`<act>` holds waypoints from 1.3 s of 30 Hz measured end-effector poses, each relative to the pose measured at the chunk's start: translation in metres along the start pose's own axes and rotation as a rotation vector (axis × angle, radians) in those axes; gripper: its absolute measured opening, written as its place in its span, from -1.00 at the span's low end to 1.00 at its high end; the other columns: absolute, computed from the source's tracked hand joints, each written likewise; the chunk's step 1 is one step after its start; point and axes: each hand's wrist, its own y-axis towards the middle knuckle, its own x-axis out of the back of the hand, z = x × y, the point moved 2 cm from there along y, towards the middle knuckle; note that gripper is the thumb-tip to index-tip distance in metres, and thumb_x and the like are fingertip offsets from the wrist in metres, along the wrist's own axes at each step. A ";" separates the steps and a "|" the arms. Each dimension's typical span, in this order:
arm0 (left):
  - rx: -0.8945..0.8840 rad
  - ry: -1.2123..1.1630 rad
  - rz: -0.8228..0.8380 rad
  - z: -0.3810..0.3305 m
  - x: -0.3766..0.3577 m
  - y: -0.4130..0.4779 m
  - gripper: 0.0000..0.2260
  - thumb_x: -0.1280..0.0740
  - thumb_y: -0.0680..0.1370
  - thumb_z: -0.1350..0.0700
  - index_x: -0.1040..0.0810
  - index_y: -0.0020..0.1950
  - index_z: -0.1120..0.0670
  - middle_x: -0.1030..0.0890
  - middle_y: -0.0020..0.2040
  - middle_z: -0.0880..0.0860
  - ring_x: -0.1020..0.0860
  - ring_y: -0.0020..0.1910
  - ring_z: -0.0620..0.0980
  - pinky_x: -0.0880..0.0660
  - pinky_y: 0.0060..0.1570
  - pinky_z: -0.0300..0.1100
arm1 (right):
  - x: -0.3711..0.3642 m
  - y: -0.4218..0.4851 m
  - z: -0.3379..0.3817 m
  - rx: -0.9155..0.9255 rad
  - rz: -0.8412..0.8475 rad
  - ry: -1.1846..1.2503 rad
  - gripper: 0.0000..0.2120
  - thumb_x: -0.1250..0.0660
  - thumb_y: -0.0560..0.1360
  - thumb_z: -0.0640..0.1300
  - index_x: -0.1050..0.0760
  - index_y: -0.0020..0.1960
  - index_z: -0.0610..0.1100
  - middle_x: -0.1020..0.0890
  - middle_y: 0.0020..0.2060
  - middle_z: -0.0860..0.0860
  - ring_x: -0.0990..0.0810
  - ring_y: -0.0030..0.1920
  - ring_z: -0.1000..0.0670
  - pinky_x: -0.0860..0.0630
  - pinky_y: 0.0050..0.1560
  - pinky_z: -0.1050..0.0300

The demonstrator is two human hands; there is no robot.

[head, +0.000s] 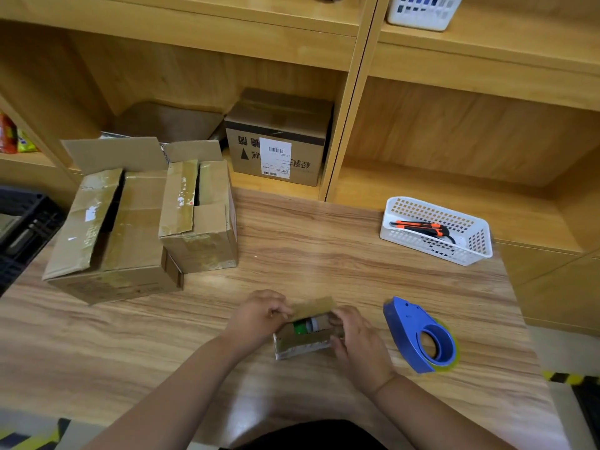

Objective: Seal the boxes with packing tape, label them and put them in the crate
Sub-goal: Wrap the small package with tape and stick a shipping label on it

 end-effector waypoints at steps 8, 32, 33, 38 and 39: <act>0.145 -0.231 -0.099 0.014 0.003 -0.006 -0.66 -0.18 0.53 0.38 -0.52 -0.15 -0.06 -0.62 -0.05 -0.04 -0.58 -0.02 -0.11 -0.46 -0.06 -0.34 | -0.001 0.011 -0.007 -0.082 0.041 0.011 -0.57 -0.41 0.42 -0.21 -0.50 0.27 -0.06 -0.43 0.27 -0.04 -0.46 0.25 -0.04 -0.41 0.22 0.12; 0.323 -0.429 -0.236 0.018 -0.018 -0.012 -0.82 -0.43 0.40 0.30 -0.59 -0.11 0.04 -0.62 -0.19 0.01 -0.57 -0.18 -0.07 -0.48 -0.06 -0.19 | -0.001 0.016 -0.019 -0.243 0.224 0.297 -0.67 -0.26 0.57 -0.13 -0.47 0.31 0.07 -0.47 0.08 0.16 -0.47 0.06 0.17 -0.36 0.07 0.32; 0.322 -0.433 -0.243 0.018 -0.019 -0.012 -0.82 -0.43 0.40 0.30 -0.59 -0.09 0.06 -0.62 -0.18 0.02 -0.57 -0.17 -0.06 -0.48 -0.05 -0.19 | 0.002 0.013 -0.022 -0.238 0.172 0.265 -0.66 -0.27 0.56 -0.16 -0.48 0.31 0.04 -0.47 0.09 0.16 -0.46 0.07 0.16 -0.36 0.08 0.31; 0.298 -0.391 -0.272 0.017 -0.021 -0.015 -0.81 -0.41 0.43 0.28 -0.58 0.00 0.07 -0.61 -0.15 -0.03 -0.56 -0.15 -0.11 -0.45 -0.09 -0.30 | 0.024 -0.010 -0.060 -0.375 -0.182 -0.106 -0.65 -0.46 0.34 -0.34 -0.59 0.12 -0.19 -0.60 0.03 -0.14 -0.56 0.06 -0.23 -0.46 0.07 -0.08; 0.290 -0.378 -0.276 0.017 -0.022 -0.015 -0.81 -0.41 0.43 0.27 -0.59 0.01 0.08 -0.62 -0.13 -0.02 -0.56 -0.14 -0.12 -0.44 -0.11 -0.32 | 0.027 -0.016 -0.070 -0.431 -0.203 -0.180 -0.62 -0.49 0.27 -0.36 -0.59 0.08 -0.23 -0.60 0.00 -0.20 -0.56 0.03 -0.29 -0.47 0.02 -0.14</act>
